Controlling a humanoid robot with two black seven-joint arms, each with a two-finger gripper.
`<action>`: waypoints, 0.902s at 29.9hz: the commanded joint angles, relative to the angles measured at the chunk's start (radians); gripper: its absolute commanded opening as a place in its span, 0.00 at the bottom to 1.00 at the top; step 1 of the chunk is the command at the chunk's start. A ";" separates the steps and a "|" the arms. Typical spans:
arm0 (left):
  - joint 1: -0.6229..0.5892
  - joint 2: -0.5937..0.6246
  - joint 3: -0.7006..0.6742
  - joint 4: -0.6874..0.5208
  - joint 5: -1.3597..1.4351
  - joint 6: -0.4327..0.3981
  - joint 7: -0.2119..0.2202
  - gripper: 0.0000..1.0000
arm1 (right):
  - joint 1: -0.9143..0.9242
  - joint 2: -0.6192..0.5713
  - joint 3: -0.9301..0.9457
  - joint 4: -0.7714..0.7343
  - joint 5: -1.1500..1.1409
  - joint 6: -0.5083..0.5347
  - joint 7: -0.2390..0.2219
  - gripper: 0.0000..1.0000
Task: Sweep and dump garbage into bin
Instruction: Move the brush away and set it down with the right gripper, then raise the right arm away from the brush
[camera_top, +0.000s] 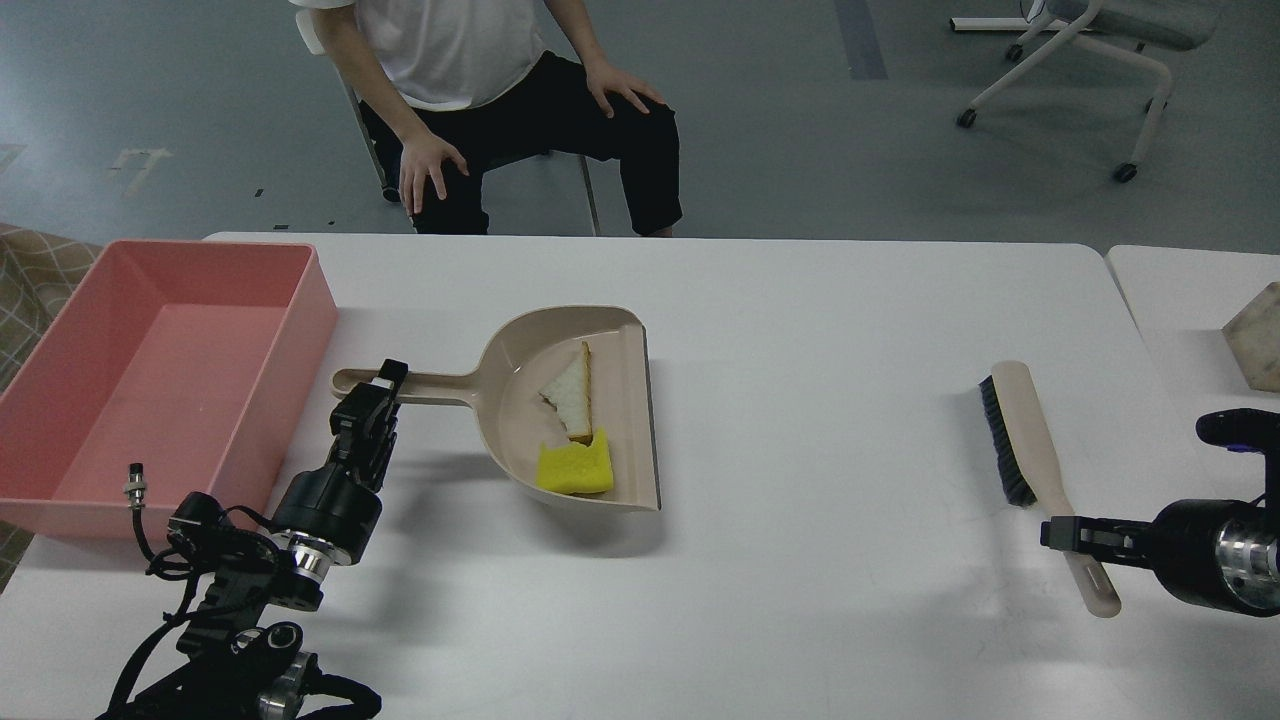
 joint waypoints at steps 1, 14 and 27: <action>0.000 0.000 0.000 0.001 0.000 0.000 0.000 0.21 | 0.002 0.001 0.000 0.000 0.000 0.000 0.001 0.62; 0.001 0.006 -0.002 -0.001 0.000 0.000 0.000 0.21 | 0.021 0.047 0.245 -0.001 0.002 0.000 -0.002 0.95; -0.037 0.028 0.003 -0.001 -0.004 -0.001 0.000 0.21 | 0.103 0.433 0.506 -0.091 -0.006 0.000 -0.008 0.99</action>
